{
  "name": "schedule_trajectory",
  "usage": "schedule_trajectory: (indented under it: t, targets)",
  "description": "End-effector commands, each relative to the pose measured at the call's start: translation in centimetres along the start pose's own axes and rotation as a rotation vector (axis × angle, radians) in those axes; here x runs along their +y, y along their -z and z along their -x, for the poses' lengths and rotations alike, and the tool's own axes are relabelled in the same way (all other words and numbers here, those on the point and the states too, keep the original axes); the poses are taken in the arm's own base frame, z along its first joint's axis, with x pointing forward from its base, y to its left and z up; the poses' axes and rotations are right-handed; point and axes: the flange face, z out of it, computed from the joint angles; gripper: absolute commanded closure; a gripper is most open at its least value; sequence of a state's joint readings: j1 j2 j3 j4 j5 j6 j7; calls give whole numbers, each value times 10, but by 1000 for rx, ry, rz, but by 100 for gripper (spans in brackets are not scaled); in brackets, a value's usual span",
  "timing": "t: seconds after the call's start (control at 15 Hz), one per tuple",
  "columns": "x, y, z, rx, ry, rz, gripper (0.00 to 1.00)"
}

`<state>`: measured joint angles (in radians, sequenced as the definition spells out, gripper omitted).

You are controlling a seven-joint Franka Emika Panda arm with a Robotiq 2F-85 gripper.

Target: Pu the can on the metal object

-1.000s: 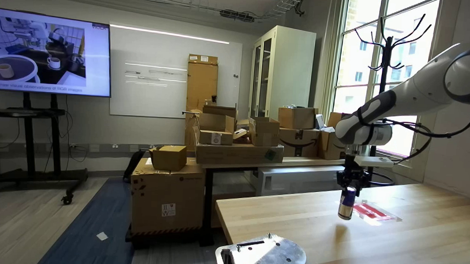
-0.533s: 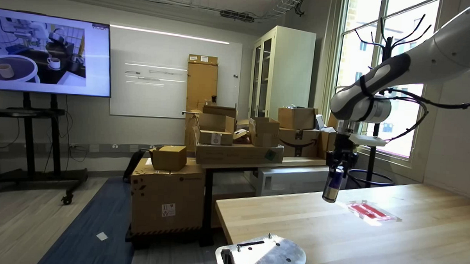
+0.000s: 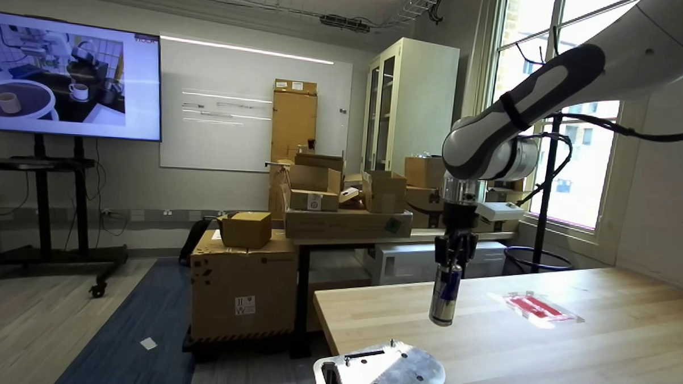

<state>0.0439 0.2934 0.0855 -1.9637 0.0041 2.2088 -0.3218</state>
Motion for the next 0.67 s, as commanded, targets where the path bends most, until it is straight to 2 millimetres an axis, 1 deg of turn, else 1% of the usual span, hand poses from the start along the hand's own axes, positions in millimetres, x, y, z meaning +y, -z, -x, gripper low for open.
schedule_trajectory:
  t: [0.0, 0.2, 0.27, 0.4, 0.6]
  targets:
    - [-49, -2, -4, -3, 110, 59, 67]
    - [-88, -15, -13, -19, 202, 88, 67]
    - [-98, -20, -14, -24, 224, 90, 67]
    - [-114, -30, -17, -32, 257, 88, 67]
    - [-129, -47, -24, -39, 283, 71, 67]
